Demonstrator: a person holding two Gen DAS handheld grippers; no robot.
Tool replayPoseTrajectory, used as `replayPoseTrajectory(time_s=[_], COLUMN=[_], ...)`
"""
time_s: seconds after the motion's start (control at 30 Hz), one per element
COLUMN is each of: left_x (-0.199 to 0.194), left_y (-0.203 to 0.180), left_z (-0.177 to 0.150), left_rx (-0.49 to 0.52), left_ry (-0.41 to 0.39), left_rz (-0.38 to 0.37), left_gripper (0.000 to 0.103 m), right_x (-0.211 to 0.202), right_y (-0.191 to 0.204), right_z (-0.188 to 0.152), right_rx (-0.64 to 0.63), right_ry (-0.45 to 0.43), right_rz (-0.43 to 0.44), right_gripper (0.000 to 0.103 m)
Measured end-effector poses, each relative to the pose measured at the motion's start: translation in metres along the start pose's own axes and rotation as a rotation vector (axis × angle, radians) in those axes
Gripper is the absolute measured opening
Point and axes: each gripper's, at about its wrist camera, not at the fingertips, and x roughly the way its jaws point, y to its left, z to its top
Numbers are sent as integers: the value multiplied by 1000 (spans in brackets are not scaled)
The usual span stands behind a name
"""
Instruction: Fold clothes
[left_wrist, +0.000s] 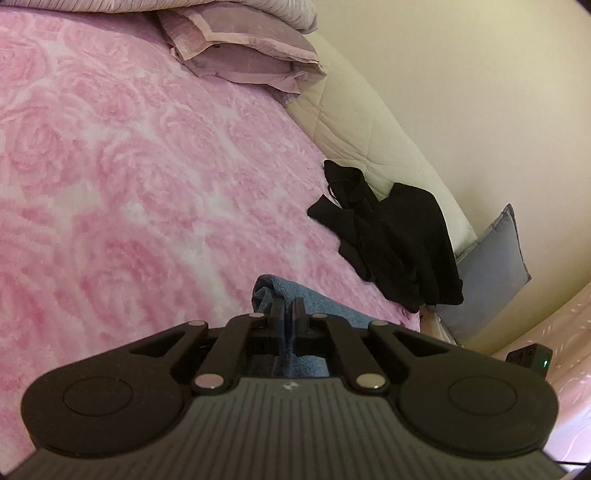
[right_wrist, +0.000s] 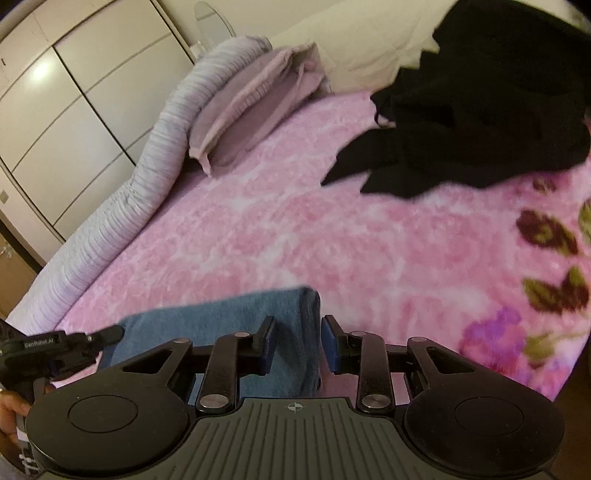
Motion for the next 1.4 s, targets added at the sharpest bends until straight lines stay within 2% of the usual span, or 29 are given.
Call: replayPoseTrajectory(time_s=[0.07,0.17,0.23,0.3,0.37,0.4,0.5,0.63,0.7,0.83,1.0,1.07,1.13,1.2,1.27,1.4], left_x=[2,7,-4,-20,-26,-27,-2,46,63,74,89,94,90,70,41,-14], left_y=[-2,-10,-14,-25,-50,-63,-89,-95,-93,-83,-76,-78,-82,-86,-95,-115], left_z=[-1,-4,0,5,3,1,-10,-32,-40,-32,-35,-34,-30,-28,-33,-66], left_rx=[38,125,120,130,216,262,383,475,537,470,483,492,493,462,447,442], left_ry=[-6,-22,-82,-153,-175,-182,-124,-25,-11,8,19,31,34,10,-20,-29], left_rz=[37,171,230,250,242,237,259,355,411,405,445,468,461,432,425,463], left_gripper=[1,4,1,1,1,2,3,4,5,5,5,4,4,4,4,6], right_x=[5,17,12,-1,-16,-20,-14,29,45,52,60,56,51,47,22,-46], right_y=[2,-1,0,6,18,24,46,63,58,49,42,38,33,29,29,49], right_z=[2,0,0,2,3,2,-2,-19,-24,-20,-19,-14,-9,-3,-2,-31], right_rx=[-19,-23,-33,-64,-140,-172,-259,-384,-389,-343,-317,-282,-245,-207,-162,-208], right_ry=[5,33,24,-25,-102,-123,-117,-33,-22,-3,22,28,33,38,1,-77], right_rz=[-34,-60,-66,-116,-184,-186,-147,-235,-269,-267,-267,-247,-224,-201,-193,-166], right_gripper=[30,29,30,30,29,29,29,29,29,29,29,29,29,29,29,29])
